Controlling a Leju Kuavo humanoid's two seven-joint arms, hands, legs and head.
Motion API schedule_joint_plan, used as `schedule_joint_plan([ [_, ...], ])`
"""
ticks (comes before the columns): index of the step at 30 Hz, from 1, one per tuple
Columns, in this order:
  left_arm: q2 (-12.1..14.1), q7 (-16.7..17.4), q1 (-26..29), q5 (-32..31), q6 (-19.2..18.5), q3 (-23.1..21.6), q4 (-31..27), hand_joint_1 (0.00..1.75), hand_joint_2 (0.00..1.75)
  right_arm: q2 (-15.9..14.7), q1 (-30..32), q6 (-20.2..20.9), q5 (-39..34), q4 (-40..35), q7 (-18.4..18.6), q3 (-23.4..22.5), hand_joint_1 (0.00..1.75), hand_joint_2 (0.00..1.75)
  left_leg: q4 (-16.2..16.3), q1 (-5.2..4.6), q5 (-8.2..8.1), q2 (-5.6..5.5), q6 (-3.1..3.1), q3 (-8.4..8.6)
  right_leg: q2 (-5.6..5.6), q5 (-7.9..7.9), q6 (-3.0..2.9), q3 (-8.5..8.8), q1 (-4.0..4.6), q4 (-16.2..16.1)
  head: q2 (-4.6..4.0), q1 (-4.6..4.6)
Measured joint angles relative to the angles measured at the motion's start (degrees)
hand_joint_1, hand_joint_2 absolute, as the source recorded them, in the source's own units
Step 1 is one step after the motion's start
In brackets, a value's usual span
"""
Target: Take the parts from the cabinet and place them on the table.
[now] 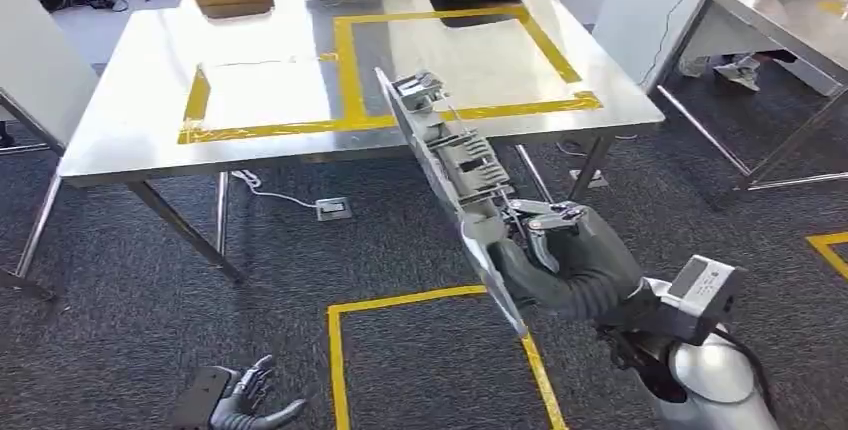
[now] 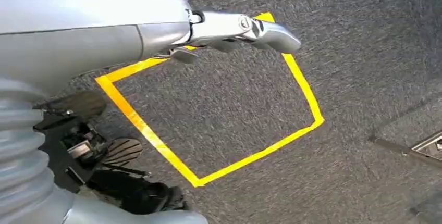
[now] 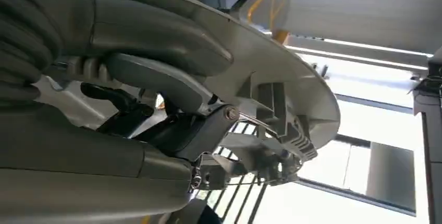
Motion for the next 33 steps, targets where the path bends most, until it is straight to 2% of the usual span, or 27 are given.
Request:
schedule_joint_plan([
  [1, -0.1, 0.0, 0.0, -0.1, 0.0, 0.0, 0.0, 0.0, 1.75, 0.0, 0.0, 0.0, 0.1, 0.0, 0.0, 0.0, 1.75, 1.75, 0.6, 0.39, -0.62, -0.05, -0.51, 0.23, -0.13, 2.75, 0.5, 2.85, -0.4, -5.8, 0.0, 0.02],
  [2, 0.0, 0.0, 0.0, -0.2, 0.0, 0.0, 0.0, 0.0, 1.75, 0.0, -0.1, 0.0, 0.1, 0.0, 0.0, 0.0, 1.75, 1.75, 1.1, 0.34, -1.26, -0.04, -1.15, 0.13, -0.1, 2.22, 0.98, 4.38, -0.53, -8.5, 0.02, 0.0],
  [3, 0.0, 0.0, -0.1, -0.3, 0.0, 0.2, 0.1, 0.0, 1.75, 0.0, 0.0, 0.0, 0.2, 0.0, 0.0, 0.0, 1.75, 1.75, 1.7, 0.08, -1.84, -0.18, -1.74, -0.11, 0.64, 1.95, -0.45, 4.33, -0.28, -8.8, 0.0, 0.09],
  [4, 0.0, -0.1, -0.1, -0.5, -0.1, 0.3, 0.0, 0.0, 1.75, 0.0, 0.0, 0.0, 0.2, 0.0, 0.0, 0.0, 1.75, 1.75, 1.5, 0.03, -1.85, -0.17, -1.92, 0.06, 0.56, 1.7, -1.09, 4.26, -0.17, -8.4, 0.02, 0.09],
  [6, -0.1, -0.1, -0.1, -0.6, -0.2, 0.5, 0.1, 0.0, 1.75, 0.0, 0.0, 0.0, 0.2, 0.0, 0.0, 0.0, 1.75, 1.75, 1.0, 0.21, -1.96, -0.18, -2.36, 0.45, 0.6, 1.25, -1.89, 4.22, 0.04, -8.3, 0.02, 0.11],
  [7, 0.0, -0.1, -0.1, -0.6, -0.2, 0.7, 0.0, 0.0, 1.75, 0.0, 0.0, 0.0, 0.2, 0.0, 0.1, 0.0, 1.75, 1.75, 1.1, 0.39, -2.41, -0.2, -2.74, 0.71, 0.59, 1.12, -2.48, 4.65, -0.23, -8.4, 0.02, 0.11],
  [8, -0.1, -0.1, -0.2, -0.7, -0.2, 0.8, 0.0, 0.0, 1.75, 0.0, 0.1, 0.1, 0.2, 0.0, 0.1, 0.0, 1.75, 1.75, 2.2, 0.38, -2.85, 0.0, -2.89, 0.57, 0.54, 0.89, -2.8, 5.03, -0.21, -8.4, 0.02, 0.04],
  [9, -0.1, -0.1, -0.3, -0.7, -0.3, 0.9, 0.0, 0.0, 1.75, 0.0, 0.0, 0.1, 0.2, -0.1, 0.1, 0.0, 1.75, 1.75, 5.9, 0.33, -4.48, 0.24, -3.02, -1.38, 0.38, 0.59, -3.24, 5.4, -0.2, -8.4, 0.02, -0.13],
  [11, -0.1, -0.1, -0.3, -0.7, -0.4, 0.9, 0.0, 0.0, 1.75, 0.0, 0.0, 0.1, 0.2, -0.1, 0.0, 0.0, 1.75, 1.75, 15.3, 0.31, -7.95, 0.25, -3.13, -6.99, 0.33, 0.06, -3.6, 5.77, 0.05, -8.4, 0.0, -0.15],
  [12, -0.1, -0.1, -0.1, -0.7, -0.4, 0.9, 0.1, 0.0, 1.75, 0.0, 0.0, 0.1, 0.2, -0.1, 0.0, 0.0, 1.75, 1.75, 19.4, 0.29, -8.71, 0.25, -3.03, -9.79, 0.35, -0.24, -3.69, 6.04, 0.21, -8.4, 0.02, -0.15],
  [13, -0.1, -0.1, 0.0, -0.7, -0.4, 0.9, 0.1, 0.0, 1.75, 0.0, 0.0, 0.1, 0.2, -0.1, 0.0, 0.0, 1.75, 1.75, 20.4, 0.26, -8.1, 0.24, -2.86, -10.97, 0.42, -0.48, -3.76, 6.34, 0.29, -8.4, 0.0, -0.17],
  [14, -0.1, -0.1, 0.0, -0.7, -0.4, 0.9, 0.1, 0.0, 1.75, 0.0, 0.0, 0.1, 0.2, -0.1, 0.1, 0.0, 1.75, 1.75, 18.6, 0.13, -5.44, 0.24, -2.5, -10.93, 0.53, -0.93, -3.7, 7.02, 0.45, -8.4, 0.0, -0.17],
  [15, -0.1, -0.1, 0.0, -0.7, -0.4, 0.9, 0.1, 0.0, 1.75, 0.0, 0.1, 0.1, 0.2, -0.1, 0.1, 0.0, 1.75, 1.75, 15.4, 0.01, -2.72, 0.24, -2.15, -9.93, 0.58, -1.29, -3.65, 7.59, 0.51, -8.4, 0.0, -0.15],
  [16, -0.1, -0.1, 0.0, -0.7, -0.4, 0.9, 0.1, 0.0, 1.75, 0.0, 0.0, 0.1, 0.2, -0.1, 0.1, 0.0, 1.75, 1.75, 9.5, -0.27, 1.38, 0.23, -1.47, -7.85, 0.6, -1.82, -3.57, 8.43, 0.61, -8.4, 0.0, -0.17],
  [17, -0.1, -0.1, 0.1, -0.7, -0.4, 1.0, 0.2, 0.0, 1.75, 0.1, 0.0, 0.1, 0.2, -0.1, 0.1, 0.0, 1.75, 1.75, 4.7, -0.69, 4.18, 0.25, -0.69, -6.33, 0.6, -2.26, -3.42, 8.77, 0.51, -8.6, 0.0, -0.17],
  [18, 0.1, -0.1, 0.1, -0.7, -0.4, 1.0, 0.3, 0.0, 1.75, 0.1, -0.1, 0.1, 0.2, -0.1, 0.0, 0.0, 1.75, 1.75, 4.1, -1.1, 3.31, 0.25, -0.27, -5.84, 0.58, -2.57, -3.02, 8.85, 0.87, -8.4, 0.0, -0.17],
  [20, 0.0, -0.1, 0.1, -0.7, -0.4, 1.0, 0.3, 0.0, 1.75, 0.1, -0.1, 0.1, 0.2, -0.1, 0.1, 0.0, 1.75, 1.75, 2.8, -1.35, 2.62, 0.22, -0.41, -5.57, 0.7, -2.52, -2.34, 8.44, 0.57, -8.7, 0.0, -0.22],
  [21, 0.0, -0.1, 0.2, -0.7, -0.4, 1.0, 0.3, 0.0, 1.75, 0.1, -0.1, 0.1, 0.2, -0.1, 0.0, 0.0, 1.75, 1.75, 2.8, -1.41, 2.45, 0.18, -0.14, -5.61, 0.68, -2.55, -1.98, 8.62, 0.44, -9.0, 0.0, -0.24],
  [23, 0.0, -0.1, 0.2, -0.7, -0.4, 1.2, 0.2, 0.0, 1.75, 0.1, 0.0, 0.1, 0.2, -0.1, 0.1, 0.0, 1.75, 1.75, 1.8, -0.71, 2.6, 0.13, 0.2, -4.81, 0.47, -2.98, -1.34, 8.78, 0.43, -8.6, 0.0, -0.22],
  [24, -0.1, -0.1, 0.1, -0.7, -0.4, 1.3, 0.2, 0.0, 1.75, 0.1, -0.1, 0.1, 0.2, -0.2, 0.1, 0.0, 1.75, 1.75, 1.5, -0.71, 2.49, 0.05, 0.36, -4.49, 0.38, -3.41, -1.17, 8.14, 0.67, -7.3, 0.0, -0.18],
  [26, -0.2, -0.1, 0.0, -0.7, -0.4, 1.4, 0.2, 0.0, 1.75, 0.1, -0.4, 0.2, 0.2, -0.1, 0.0, 0.0, 1.75, 1.75, 1.5, -0.77, 1.92, 0.21, 1.03, -3.92, 0.32, -7.28, -1.03, 2.82, 0.63, 1.9, 0.0, -0.07],
  [27, -0.3, -0.1, 0.1, -0.7, -0.4, 1.4, 0.2, 0.0, 1.75, 0.1, -0.2, 0.2, 0.2, -0.1, 0.0, 0.0, 1.75, 1.75, 1.5, -0.82, 1.56, 0.23, 1.17, -3.55, 0.32, -8.31, -1.0, 0.07, 0.64, 6.2, 0.02, -0.07],
  [28, -0.4, -0.1, 0.2, -0.7, -0.4, 1.4, 0.3, 0.0, 1.75, 0.1, -0.2, 0.2, 0.2, -0.1, 0.0, 0.0, 1.75, 1.75, 1.5, -0.85, 1.24, 0.21, 1.2, -3.19, 0.32, -7.81, -0.95, -1.47, 0.65, 7.9, 0.02, -0.07],
  [29, -0.4, -0.1, 0.3, -0.7, -0.4, 1.5, 0.3, 0.0, 1.75, 0.1, -0.2, 0.2, 0.2, 0.0, 0.0, 0.0, 1.75, 1.75, 1.6, -0.84, 0.87, 0.15, 1.16, -2.68, 0.3, -5.79, -0.95, -1.67, 0.64, 6.8, 0.0, -0.07],
  [30, -0.4, -0.1, 0.3, -0.7, -0.4, 1.5, 0.3, 0.0, 1.75, 0.1, -0.2, 0.2, 0.2, 0.0, 0.0, 0.0, 1.75, 1.75, 1.6, -0.83, 0.46, 0.1, 1.08, -2.14, 0.28, -2.94, -0.99, -0.74, 0.62, 3.7, 0.0, -0.06],
  [32, -0.4, -0.1, 0.3, -0.7, -0.3, 1.6, 0.2, 0.0, 1.75, 0.1, -0.2, 0.4, 0.2, 0.1, 0.0, 0.0, 1.75, 1.75, 1.8, -0.8, -0.53, -0.1, 0.6, -1.07, 0.12, 3.22, -1.28, 2.93, 0.63, -6.1, 0.0, -0.06],
  [33, -0.4, -0.2, 0.3, -0.7, -0.2, 1.8, 0.3, 0.0, 1.75, 0.1, -0.4, 0.5, 0.1, 0.1, -0.2, 0.0, 1.75, 1.75, 2.0, -1.14, -0.92, -0.09, 0.25, -1.03, 0.0, 2.4, -1.55, 3.66, 0.79, -7.3, 0.0, -0.11],
])
